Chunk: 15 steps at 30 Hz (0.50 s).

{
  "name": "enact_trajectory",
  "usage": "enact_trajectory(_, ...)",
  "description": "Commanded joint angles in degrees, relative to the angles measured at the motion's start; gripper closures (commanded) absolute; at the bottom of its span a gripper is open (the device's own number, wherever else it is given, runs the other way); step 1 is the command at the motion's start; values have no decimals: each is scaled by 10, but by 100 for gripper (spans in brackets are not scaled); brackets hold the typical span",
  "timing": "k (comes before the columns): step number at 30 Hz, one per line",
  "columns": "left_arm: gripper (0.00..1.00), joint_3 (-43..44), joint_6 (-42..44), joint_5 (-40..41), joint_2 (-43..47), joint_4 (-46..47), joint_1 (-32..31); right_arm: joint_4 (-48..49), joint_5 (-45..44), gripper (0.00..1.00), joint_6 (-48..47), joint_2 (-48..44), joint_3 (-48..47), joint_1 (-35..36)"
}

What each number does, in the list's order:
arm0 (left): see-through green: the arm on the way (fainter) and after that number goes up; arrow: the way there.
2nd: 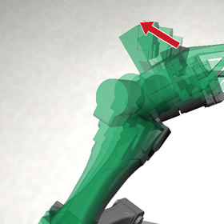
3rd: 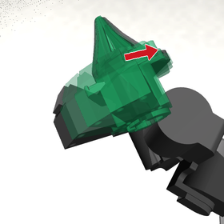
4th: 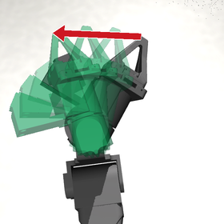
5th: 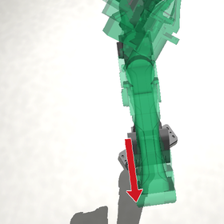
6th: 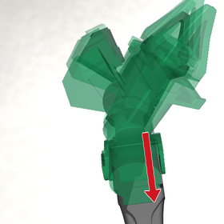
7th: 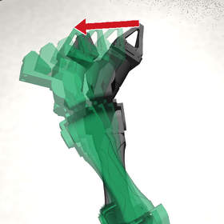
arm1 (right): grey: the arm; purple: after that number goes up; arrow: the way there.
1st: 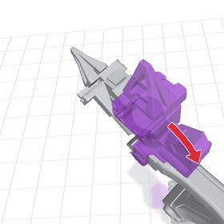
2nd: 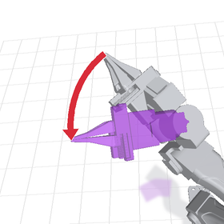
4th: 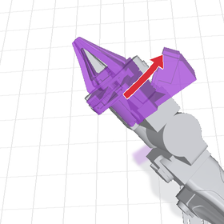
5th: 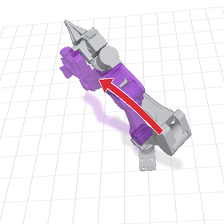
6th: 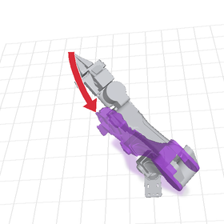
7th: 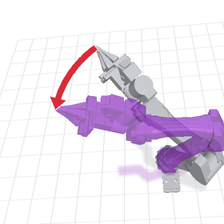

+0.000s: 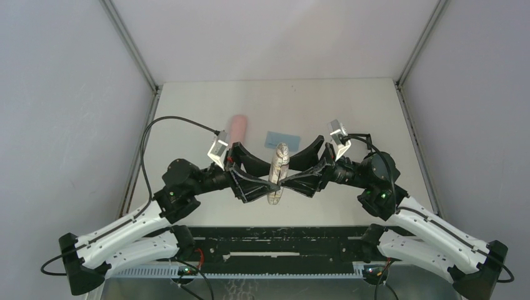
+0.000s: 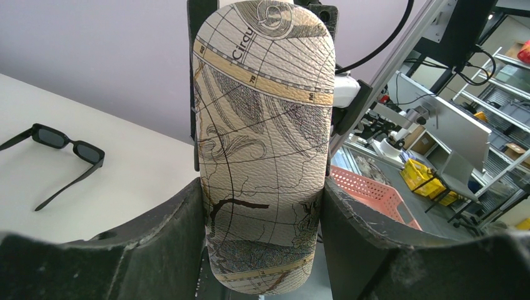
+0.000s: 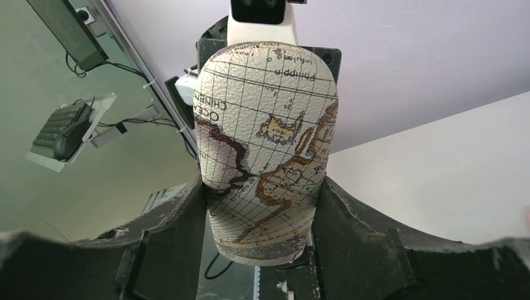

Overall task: Organize the sunglasses
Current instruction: Open the sunglasses case.

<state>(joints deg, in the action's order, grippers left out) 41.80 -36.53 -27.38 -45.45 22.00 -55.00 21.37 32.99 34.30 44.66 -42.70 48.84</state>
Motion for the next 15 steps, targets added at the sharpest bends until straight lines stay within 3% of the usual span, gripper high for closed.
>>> enact_trajectory(1, 86, 51, -2, 0, 5, 23, -3, 8, -7, 71, -7, -3, -21, 4)
enact_trajectory(4, 58, 53, 3, 5, 8, 13, -3, 4, -6, 86, -9, -7, -21, 3)
enact_trajectory(6, 46, 55, 9, 8, 12, 4, -3, -6, -5, 91, -12, -11, -22, 3)
enact_trajectory(15, 25, 68, 15, -31, 8, -5, -3, -43, 18, 95, -17, -13, -39, 2)
